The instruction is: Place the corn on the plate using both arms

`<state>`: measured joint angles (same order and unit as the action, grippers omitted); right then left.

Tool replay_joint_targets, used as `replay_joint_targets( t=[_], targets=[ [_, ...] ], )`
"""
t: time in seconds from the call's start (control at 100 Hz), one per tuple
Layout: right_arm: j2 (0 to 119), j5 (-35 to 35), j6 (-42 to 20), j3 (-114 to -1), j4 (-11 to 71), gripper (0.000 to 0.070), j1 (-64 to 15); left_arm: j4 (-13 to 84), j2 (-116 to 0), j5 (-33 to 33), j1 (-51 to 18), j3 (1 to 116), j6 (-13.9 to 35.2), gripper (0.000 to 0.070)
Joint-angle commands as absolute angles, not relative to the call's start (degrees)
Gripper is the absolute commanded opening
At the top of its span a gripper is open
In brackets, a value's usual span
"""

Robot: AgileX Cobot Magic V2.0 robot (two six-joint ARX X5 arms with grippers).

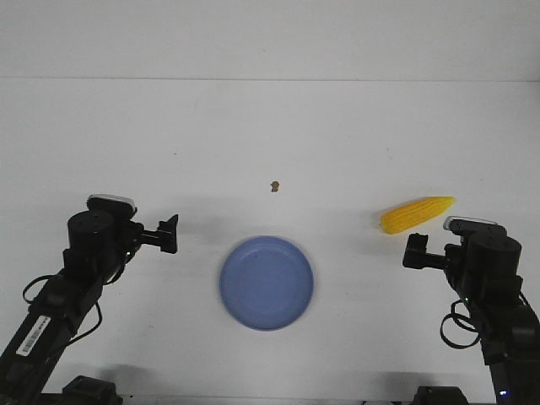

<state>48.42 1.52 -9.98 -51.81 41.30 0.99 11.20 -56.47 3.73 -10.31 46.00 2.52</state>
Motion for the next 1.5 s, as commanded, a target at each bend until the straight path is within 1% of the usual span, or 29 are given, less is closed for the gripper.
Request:
replay_joint_targets(
  t=[0.0,0.17,0.26,0.46,0.62,0.73,0.97,1.0,1.03,1.06,1.12,1.14,1.16,1.24,1.34,1.41,1.49],
  targets=[
    [49.6,1.7,-12.7,-52.7,40.4,0.0674,1.1,11.0,-55.5,1.0,-10.1,46.4,-1.5,0.0634],
    [55.8,3.2,-16.8,-52.7,37.5,0.0674,2.5,11.2,-54.4,0.4,-9.2,46.4,-1.7,0.0634],
    [60.7,2.7,-19.9,-52.7,33.3,0.0674,3.8,11.2,-54.4,0.4,-9.4,46.4,-1.6,0.0634],
    [72.1,0.8,-24.2,-52.9,24.6,0.0674,5.5,11.6,-54.4,0.4,-9.4,46.4,-1.2,0.0634],
    [80.2,-1.8,-26.1,-53.0,18.4,0.0675,6.3,11.6,-54.4,0.4,-9.4,46.4,-1.0,0.0634],
    [84.7,-2.9,-27.7,-53.6,15.7,0.0675,6.5,11.5,-54.4,0.4,-9.4,46.4,-1.0,0.0634],
    [92.0,-3.5,-28.1,-56.4,14.4,0.0671,6.5,11.5,-54.4,0.4,-9.4,46.4,-1.0,0.0634],
    [92.5,-3.7,-28.1,-56.5,14.1,0.0649,6.5,11.5,-54.4,0.4,-9.4,46.4,-1.0,0.0634],
    [92.9,-4.1,-28.1,-56.5,14.0,0.059,6.5,11.5,-54.4,0.4,-9.4,46.4,-1.0,0.0634],
    [93.3,-4.7,-28.1,-56.6,14.1,0.05,6.5,11.5,-54.4,0.4,-9.4,46.4,-1.0,0.0634],
    [93.9,-5.9,-28.1,-56.6,14.1,0.0266,6.4,11.5,-54.4,0.4,-9.4,46.4,-1.0,0.0634],
    [93.9,-6.5,-28.1,-56.6,14.2,0.021,6.4,11.5,-54.4,0.4,-9.4,46.4,-1.0,0.0633],
    [93.9,-7.0,-28.1,-56.6,14.2,0.0183,6.4,11.5,-54.4,0.4,-9.4,46.4,-1.0,0.0633],
    [93.8,-9.3,-27.9,-56.6,14.1,0.0179,6.4,11.5,-54.4,0.4,-9.4,46.4,-1.0,0.0633],
    [91.9,-11.8,-26.3,-56.7,14.4,0.018,5.9,11.5,-54.4,0.4,-9.4,46.4,-1.0,0.0633],
    [89.3,-13.5,-24.7,-56.7,15.4,0.018,4.9,11.5,-54.4,0.4,-9.4,46.4,-1.0,0.0633],
    [85.4,-14.0,-22.9,-56.7,17.4,0.018,2.5,11.5,-54.4,0.4,-9.4,46.4,-1.0,0.0633]
  ],
)
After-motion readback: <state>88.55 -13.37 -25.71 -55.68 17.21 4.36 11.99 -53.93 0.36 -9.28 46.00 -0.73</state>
